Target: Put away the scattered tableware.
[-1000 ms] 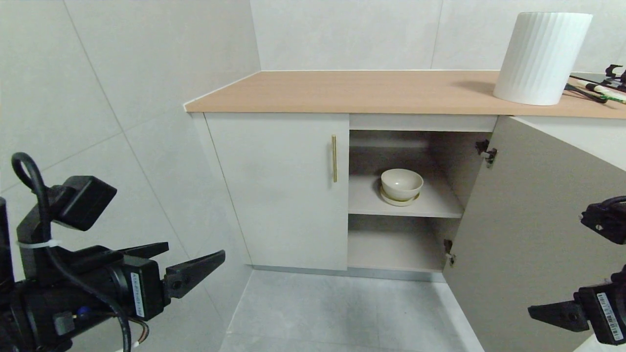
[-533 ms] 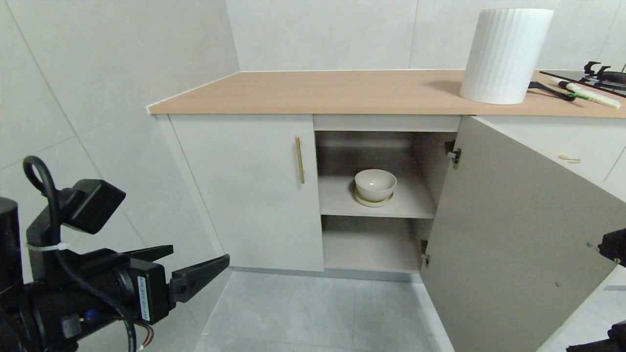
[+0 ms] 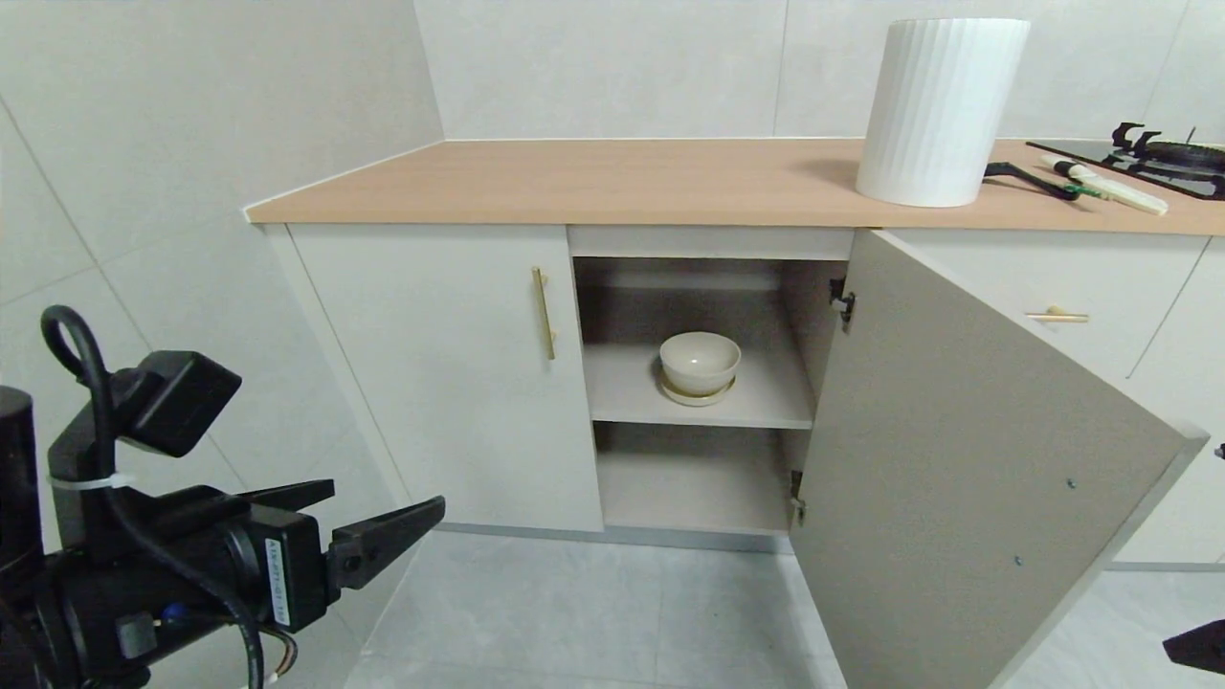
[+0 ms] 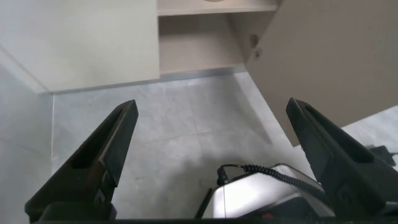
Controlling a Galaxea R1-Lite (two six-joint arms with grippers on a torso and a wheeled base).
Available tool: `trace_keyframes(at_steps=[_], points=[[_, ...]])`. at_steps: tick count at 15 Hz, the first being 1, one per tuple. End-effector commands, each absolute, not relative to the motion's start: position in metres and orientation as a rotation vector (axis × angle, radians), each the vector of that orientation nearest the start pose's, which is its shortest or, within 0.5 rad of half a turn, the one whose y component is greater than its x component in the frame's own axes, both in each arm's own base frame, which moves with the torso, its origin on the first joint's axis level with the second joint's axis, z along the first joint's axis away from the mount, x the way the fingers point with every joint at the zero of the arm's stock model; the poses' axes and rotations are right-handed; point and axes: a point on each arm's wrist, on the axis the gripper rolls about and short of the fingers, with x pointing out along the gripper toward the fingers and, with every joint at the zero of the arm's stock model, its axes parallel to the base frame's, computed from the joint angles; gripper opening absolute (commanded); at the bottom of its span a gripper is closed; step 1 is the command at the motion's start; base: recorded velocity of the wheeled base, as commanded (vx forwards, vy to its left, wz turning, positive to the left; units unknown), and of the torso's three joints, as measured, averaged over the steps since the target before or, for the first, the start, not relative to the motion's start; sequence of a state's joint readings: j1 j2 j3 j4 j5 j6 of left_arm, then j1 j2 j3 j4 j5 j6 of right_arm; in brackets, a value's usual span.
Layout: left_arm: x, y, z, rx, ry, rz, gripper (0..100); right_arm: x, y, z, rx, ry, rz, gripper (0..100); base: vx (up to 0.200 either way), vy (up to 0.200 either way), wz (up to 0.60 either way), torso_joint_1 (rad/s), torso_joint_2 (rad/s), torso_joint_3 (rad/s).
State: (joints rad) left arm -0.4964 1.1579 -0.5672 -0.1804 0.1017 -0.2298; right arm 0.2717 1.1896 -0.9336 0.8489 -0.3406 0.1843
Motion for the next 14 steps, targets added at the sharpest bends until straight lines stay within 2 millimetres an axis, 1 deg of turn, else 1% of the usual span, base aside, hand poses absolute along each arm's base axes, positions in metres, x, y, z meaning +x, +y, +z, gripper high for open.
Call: trace_keyframes(at_steps=[1, 2, 3, 4, 5, 7, 9, 11, 14], points=[[0.143, -0.075, 0.199, -0.102, 0.437, -0.342, 100, 0.134, 0.008, 0.221, -0.117, 1.009, -0.275, 100, 0.000, 0.000, 0.00, 0.000, 0.00, 0.000], [0.143, -0.075, 0.199, -0.102, 0.437, -0.342, 100, 0.138, 0.006, 0.221, -0.106, 0.996, -0.291, 100, 0.000, 0.000, 0.00, 0.000, 0.00, 0.000], [0.143, -0.075, 0.199, -0.102, 0.439, -0.342, 100, 0.152, 0.000, 0.219, -0.068, 0.957, -0.338, 100, 0.000, 0.000, 0.00, 0.000, 0.00, 0.000], [0.143, -0.075, 0.199, -0.102, 0.439, -0.342, 100, 0.160, -0.003, 0.219, -0.052, 0.933, -0.356, 100, 0.000, 0.000, 0.00, 0.000, 0.00, 0.000], [0.143, -0.075, 0.199, -0.102, 0.439, -0.342, 100, 0.172, -0.006, 0.218, -0.025, 0.896, -0.377, 100, 0.000, 0.000, 0.00, 0.000, 0.00, 0.000], [0.143, -0.075, 0.199, -0.102, 0.439, -0.342, 100, 0.190, -0.008, 0.213, 0.035, 0.862, -0.406, 100, 0.000, 0.000, 0.00, 0.000, 0.00, 0.000], [0.143, -0.075, 0.199, -0.102, 0.439, -0.342, 100, 0.199, -0.008, 0.209, 0.069, 0.850, -0.420, 100, 0.000, 0.000, 0.00, 0.000, 0.00, 0.000], [0.143, -0.075, 0.199, -0.102, 0.439, -0.342, 100, 0.205, -0.007, 0.205, 0.071, 0.860, -0.418, 100, 0.000, 0.000, 0.00, 0.000, 0.00, 0.000], [0.143, -0.075, 0.200, -0.102, 0.436, -0.341, 100, 0.206, -0.002, 0.203, 0.088, 0.864, -0.406, 100, 0.000, 0.000, 0.00, 0.000, 0.00, 0.000]])
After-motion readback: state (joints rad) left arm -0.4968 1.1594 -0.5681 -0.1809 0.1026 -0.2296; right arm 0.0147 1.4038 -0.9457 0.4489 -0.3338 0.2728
